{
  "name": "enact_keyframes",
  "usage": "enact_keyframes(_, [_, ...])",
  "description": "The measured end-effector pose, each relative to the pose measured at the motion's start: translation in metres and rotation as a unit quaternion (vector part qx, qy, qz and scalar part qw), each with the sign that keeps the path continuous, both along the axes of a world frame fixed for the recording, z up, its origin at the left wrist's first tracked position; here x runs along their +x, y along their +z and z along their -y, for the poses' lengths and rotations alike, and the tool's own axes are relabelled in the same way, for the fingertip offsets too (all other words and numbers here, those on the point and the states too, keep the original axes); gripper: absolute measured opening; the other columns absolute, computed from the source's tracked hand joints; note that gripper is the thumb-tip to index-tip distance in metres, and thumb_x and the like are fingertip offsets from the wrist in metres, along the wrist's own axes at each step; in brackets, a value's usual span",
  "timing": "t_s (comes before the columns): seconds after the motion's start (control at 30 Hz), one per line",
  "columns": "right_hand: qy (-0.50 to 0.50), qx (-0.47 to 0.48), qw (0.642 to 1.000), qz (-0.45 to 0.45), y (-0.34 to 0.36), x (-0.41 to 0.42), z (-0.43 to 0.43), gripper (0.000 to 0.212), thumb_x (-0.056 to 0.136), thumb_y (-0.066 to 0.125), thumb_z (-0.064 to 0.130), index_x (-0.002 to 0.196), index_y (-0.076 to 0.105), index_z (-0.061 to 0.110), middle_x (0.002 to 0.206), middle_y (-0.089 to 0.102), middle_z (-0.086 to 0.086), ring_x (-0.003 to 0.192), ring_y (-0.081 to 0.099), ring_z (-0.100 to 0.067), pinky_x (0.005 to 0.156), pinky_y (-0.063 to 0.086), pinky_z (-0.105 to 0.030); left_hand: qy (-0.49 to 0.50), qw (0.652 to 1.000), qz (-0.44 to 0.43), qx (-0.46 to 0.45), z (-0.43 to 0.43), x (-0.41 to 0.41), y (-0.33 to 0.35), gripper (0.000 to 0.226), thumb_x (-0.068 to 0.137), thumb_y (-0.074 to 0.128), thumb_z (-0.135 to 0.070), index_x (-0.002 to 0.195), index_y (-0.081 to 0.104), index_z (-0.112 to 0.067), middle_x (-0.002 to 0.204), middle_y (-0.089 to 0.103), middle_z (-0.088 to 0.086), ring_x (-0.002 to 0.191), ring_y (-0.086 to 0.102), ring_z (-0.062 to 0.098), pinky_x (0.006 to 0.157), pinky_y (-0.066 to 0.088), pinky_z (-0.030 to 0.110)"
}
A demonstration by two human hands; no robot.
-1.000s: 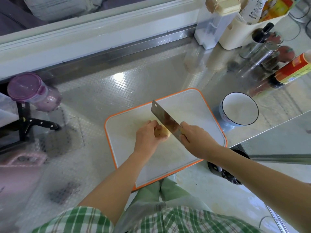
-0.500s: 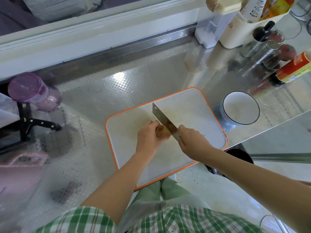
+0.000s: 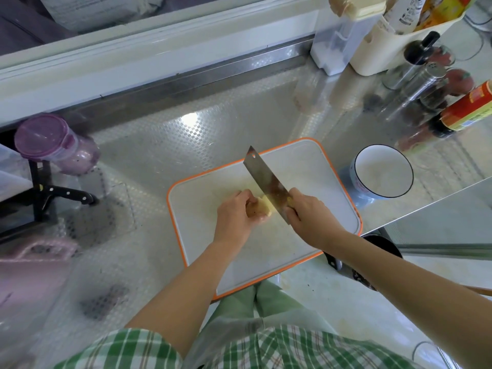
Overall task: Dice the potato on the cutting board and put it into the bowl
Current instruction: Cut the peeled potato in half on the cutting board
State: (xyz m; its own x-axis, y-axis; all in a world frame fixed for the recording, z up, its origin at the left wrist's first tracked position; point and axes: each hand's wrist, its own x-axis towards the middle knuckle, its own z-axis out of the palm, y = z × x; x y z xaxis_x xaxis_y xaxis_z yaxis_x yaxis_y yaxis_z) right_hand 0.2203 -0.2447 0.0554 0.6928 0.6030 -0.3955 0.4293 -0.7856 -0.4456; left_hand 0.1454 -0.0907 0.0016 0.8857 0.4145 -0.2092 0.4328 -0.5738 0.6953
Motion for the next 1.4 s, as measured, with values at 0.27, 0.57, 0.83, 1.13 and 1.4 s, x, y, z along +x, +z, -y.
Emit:
enact_keyframes(0.27, [0.043, -0.053, 0.998, 0.001, 0.01, -0.009, 0.004, 0.011, 0.099, 0.038, 0.018, 0.091, 0.031, 0.017, 0.069, 0.036, 0.005, 0.068, 0.044, -0.026, 0.057, 0.029, -0.034, 0.002, 1.0, -0.016, 0.02, 0.001, 0.002, 0.002, 0.033, 0.065, 0.084, -0.03, 0.086, 0.061, -0.018, 0.087, 0.061, -0.003, 0.082, 0.059, 0.021, 0.062, 0.027, 0.019])
enact_keyframes(0.57, [0.037, -0.079, 0.996, 0.022, 0.006, -0.017, 0.004, 0.008, 0.097, 0.038, 0.014, 0.092, 0.033, 0.017, 0.068, 0.036, 0.005, 0.062, 0.044, -0.022, 0.053, 0.027, -0.031, -0.006, 0.999, -0.017, 0.028, 0.0, 0.001, 0.003, 0.035, 0.067, 0.083, -0.034, 0.09, 0.062, -0.018, 0.089, 0.059, -0.006, 0.082, 0.056, 0.018, 0.065, 0.028, 0.018])
enact_keyframes(0.83, [0.027, -0.085, 0.996, 0.018, -0.007, -0.013, -0.014, 0.009, 0.098, 0.038, 0.012, 0.092, 0.033, 0.015, 0.071, 0.038, 0.002, 0.061, 0.043, -0.023, 0.048, 0.021, -0.028, -0.001, 1.0, -0.012, 0.009, 0.002, 0.002, 0.005, 0.032, 0.066, 0.084, -0.026, 0.088, 0.064, -0.014, 0.081, 0.051, -0.009, 0.076, 0.052, 0.017, 0.061, 0.025, 0.018])
enact_keyframes(1.13, [0.006, -0.082, 0.997, -0.004, -0.029, -0.012, -0.018, 0.007, 0.1, 0.037, 0.013, 0.093, 0.033, 0.014, 0.083, 0.048, -0.006, 0.069, 0.051, -0.03, 0.054, 0.031, -0.033, -0.006, 1.0, -0.007, -0.011, 0.0, 0.004, 0.004, 0.033, 0.067, 0.085, -0.027, 0.088, 0.063, -0.014, 0.082, 0.055, -0.007, 0.075, 0.053, 0.016, 0.061, 0.028, 0.016])
enact_keyframes(1.4, [-0.027, -0.042, 0.998, -0.027, -0.021, -0.006, -0.009, 0.009, 0.101, 0.04, 0.022, 0.097, 0.037, 0.014, 0.086, 0.052, -0.006, 0.071, 0.049, -0.029, 0.062, 0.037, -0.037, 0.0, 1.0, -0.008, -0.018, -0.001, 0.002, 0.0, 0.037, 0.065, 0.086, -0.033, 0.089, 0.063, -0.016, 0.088, 0.064, -0.004, 0.078, 0.058, 0.016, 0.068, 0.039, 0.019])
